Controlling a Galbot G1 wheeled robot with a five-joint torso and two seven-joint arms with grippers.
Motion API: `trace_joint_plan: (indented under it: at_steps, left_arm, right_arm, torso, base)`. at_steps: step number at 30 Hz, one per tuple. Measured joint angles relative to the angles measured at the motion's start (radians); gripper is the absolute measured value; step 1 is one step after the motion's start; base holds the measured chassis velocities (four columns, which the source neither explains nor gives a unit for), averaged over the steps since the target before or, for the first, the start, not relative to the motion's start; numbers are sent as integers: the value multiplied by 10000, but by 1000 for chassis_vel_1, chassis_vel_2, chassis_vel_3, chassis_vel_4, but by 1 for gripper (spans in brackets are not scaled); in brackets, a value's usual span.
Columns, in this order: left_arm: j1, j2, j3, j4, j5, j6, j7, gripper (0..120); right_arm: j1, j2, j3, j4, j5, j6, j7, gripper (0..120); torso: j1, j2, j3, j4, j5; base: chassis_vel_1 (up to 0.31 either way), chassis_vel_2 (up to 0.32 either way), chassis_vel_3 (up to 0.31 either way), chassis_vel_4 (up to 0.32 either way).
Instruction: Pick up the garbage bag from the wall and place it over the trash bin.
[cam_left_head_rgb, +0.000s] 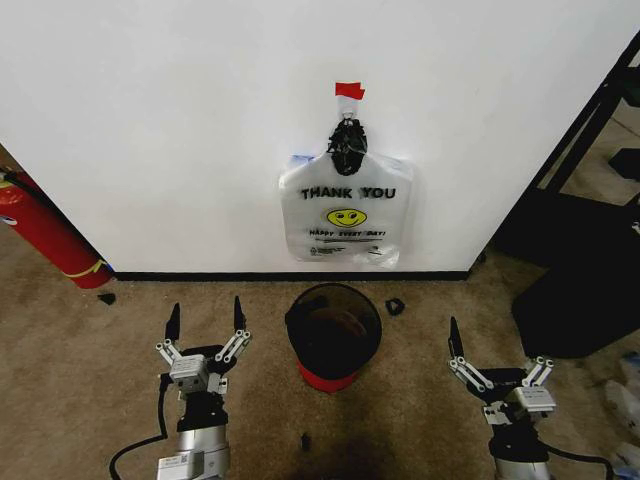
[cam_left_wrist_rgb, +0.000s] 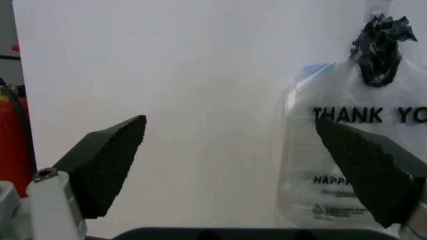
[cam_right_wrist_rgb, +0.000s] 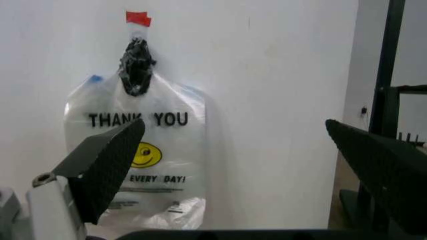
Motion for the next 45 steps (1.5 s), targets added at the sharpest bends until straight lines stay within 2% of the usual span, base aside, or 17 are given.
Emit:
trace_joint_plan:
  at_steps: [3,8,9,12,13,15,16,17,18,22,24,25,29,36,45]
  left_arm:
    - [-3,9,12,2,-10,16,0,100]
    - [12,68,29,-102,-83,81,3,100]
    - [12,68,29,-102,-83,81,3,100]
    - [-48,226,18,-136,-210,202,17,100]
    - [-134,334,31,-131,-298,288,36,100]
    - [-239,465,30,-125,-395,391,78,100]
    - [-256,528,1,-121,-462,451,96,100]
    - [-256,528,1,-121,-462,451,96,100]
    - [-257,546,-34,-125,-497,471,99,100]
    - [-185,518,-144,-198,-523,542,101,100]
    - [-117,471,-168,-233,-505,586,104,100]
    - [-117,471,-168,-233,-505,586,104,100]
    - [55,346,-215,-289,-369,616,110,100]
    - [160,245,-267,-311,-297,624,113,100]
    - [193,135,-270,-266,-231,622,98,100]
  right_arm:
    - [5,-44,-63,37,-1,-148,65,100]
    - [744,-1049,-418,476,686,-2081,495,100]
    - [744,-1049,-418,476,686,-2081,495,100]
    - [1746,-2050,-383,369,1431,-3058,502,100]
    - [1998,-2325,-330,322,1738,-3278,494,100]
    - [2375,-2753,-319,191,2266,-3573,455,100]
    - [2898,-3148,-416,-50,2756,-3794,394,100]
    - [2898,-3148,-416,-50,2756,-3794,394,100]
    - [3380,-3440,-575,-336,3102,-3943,326,100]
    - [5289,-4105,-1475,-1615,4006,-4241,33,100]
    - [6231,-4238,-1978,-2125,4321,-4358,-31,100]
    - [6231,-4238,-1978,-2125,4321,-4358,-31,100]
    - [7900,-4304,-3182,-3321,4592,-4465,-132,100]
    - [9630,-3950,-4519,-4874,4732,-4518,-137,100]
    - [11166,-3389,-5213,-5919,4898,-4583,-52,100]
  torso:
    - [0,0,0,-2,0]
    - [0,0,0,-1,0]
    - [0,0,0,-1,0]
    - [0,0,1,8,2]
    - [0,-1,1,6,3]
    - [0,0,0,-13,0]
    - [1,0,2,-6,0]
    - [1,0,2,-6,0]
    - [0,0,1,1,3]
    - [1,-3,2,1,2]
    - [1,-3,2,1,3]
    - [1,-3,2,1,3]
    - [1,-3,2,3,1]
    - [2,-3,2,0,1]
    - [1,-3,1,-1,-1]
  base:
    - [0,0,0,0]
    - [0,0,0,0]
    - [0,0,0,0]
    - [0,0,0,0]
    - [0,0,0,0]
    - [0,0,0,0]
    - [0,0,0,0]
    - [0,0,0,0]
    - [0,0,0,0]
    - [0,0,0,0]
    - [0,0,0,0]
    - [0,0,0,0]
    - [0,0,0,0]
    - [0,0,0,0]
    - [0,0,0,0]
